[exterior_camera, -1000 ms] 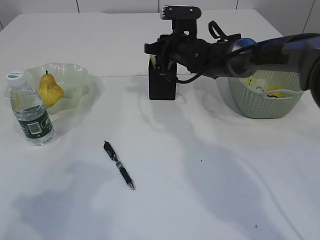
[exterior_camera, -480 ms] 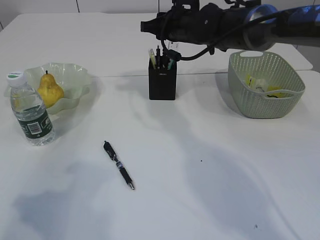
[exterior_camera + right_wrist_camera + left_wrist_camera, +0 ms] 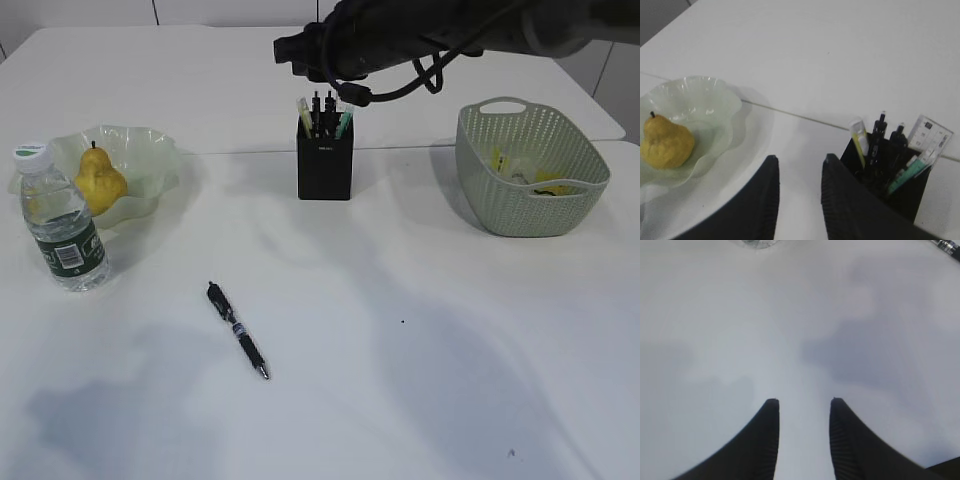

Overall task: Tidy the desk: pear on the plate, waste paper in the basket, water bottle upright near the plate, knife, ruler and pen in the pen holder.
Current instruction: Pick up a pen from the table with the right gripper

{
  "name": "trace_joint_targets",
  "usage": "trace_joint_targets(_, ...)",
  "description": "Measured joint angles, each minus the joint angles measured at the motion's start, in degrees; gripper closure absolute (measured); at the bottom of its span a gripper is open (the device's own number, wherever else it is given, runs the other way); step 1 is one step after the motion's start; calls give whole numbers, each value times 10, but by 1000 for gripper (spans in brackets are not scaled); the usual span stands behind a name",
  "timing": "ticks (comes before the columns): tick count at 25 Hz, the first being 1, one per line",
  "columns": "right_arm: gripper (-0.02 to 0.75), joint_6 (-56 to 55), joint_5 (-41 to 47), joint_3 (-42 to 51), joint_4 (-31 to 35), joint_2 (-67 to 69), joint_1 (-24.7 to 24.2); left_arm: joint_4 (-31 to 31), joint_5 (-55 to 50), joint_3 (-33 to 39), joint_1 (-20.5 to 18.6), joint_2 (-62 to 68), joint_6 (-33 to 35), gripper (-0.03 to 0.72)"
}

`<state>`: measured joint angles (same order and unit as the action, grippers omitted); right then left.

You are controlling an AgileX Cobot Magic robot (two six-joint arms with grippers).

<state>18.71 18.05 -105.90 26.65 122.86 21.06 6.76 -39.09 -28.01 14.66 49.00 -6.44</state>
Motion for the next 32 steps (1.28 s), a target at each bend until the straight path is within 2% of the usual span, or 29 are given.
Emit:
trace_joint_targets(10,489,0,208,0,-64,-36,0,0,0,0,0,0,0,451)
trace_joint_targets(20,489,-72,494,-24,-155,-52,0,0,10,0,0,0,0,451)
trace_joint_targets(25,489,-130,521,-44,-239,-55,8,0,10,0,0,0,0,451)
trace_joint_targets(32,489,-138,524,-44,-245,-55,44,0,10,0,0,0,0,451)
